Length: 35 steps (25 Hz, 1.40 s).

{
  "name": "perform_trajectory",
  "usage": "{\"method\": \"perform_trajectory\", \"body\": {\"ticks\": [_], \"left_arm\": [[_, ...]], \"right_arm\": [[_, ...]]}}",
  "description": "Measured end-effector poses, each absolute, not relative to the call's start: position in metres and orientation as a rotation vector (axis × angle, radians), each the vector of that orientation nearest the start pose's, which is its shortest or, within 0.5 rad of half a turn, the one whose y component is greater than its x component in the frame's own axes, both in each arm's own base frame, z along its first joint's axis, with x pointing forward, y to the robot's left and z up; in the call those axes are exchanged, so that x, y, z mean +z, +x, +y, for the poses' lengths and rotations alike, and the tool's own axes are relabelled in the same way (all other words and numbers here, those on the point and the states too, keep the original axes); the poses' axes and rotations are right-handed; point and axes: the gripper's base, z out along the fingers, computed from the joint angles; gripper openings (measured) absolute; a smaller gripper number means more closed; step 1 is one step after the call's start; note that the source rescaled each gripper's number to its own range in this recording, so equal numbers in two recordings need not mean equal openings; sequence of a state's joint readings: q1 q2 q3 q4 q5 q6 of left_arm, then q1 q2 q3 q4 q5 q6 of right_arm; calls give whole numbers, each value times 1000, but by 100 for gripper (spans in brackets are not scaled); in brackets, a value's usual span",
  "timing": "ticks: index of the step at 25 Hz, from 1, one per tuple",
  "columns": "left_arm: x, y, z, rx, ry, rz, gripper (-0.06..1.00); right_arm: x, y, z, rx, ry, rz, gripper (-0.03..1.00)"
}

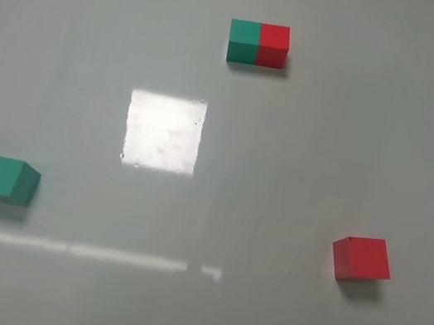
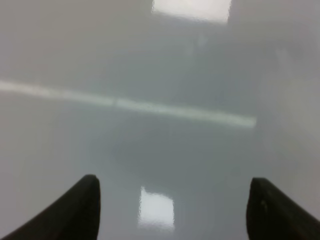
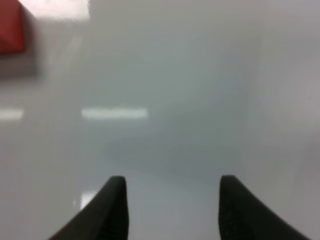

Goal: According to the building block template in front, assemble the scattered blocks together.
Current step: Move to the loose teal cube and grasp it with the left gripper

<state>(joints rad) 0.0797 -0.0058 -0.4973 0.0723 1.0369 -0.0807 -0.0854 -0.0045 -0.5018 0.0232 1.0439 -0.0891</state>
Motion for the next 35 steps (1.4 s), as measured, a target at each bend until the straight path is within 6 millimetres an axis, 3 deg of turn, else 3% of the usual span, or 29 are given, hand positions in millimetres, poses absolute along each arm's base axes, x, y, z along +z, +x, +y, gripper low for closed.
{"method": "perform_trajectory", "body": {"ticks": [19,23,27,31,35], "left_arm": [[280,-6,5,85,-164,2004,84],[309,-15,4,84,-161,1925,84],[356,-13,2,49,-157,1894,84],[390,8,1,9,-162,1996,84],[401,38,1,-41,-178,2101,80]], "right_arm": [[279,-5,2,-83,-5,2022,11],[279,-5,2,-83,-5,2022,11],[279,-5,2,-83,-5,2022,11],[279,-5,2,-83,-5,2022,10],[279,-5,2,-83,-5,2022,10]]}}
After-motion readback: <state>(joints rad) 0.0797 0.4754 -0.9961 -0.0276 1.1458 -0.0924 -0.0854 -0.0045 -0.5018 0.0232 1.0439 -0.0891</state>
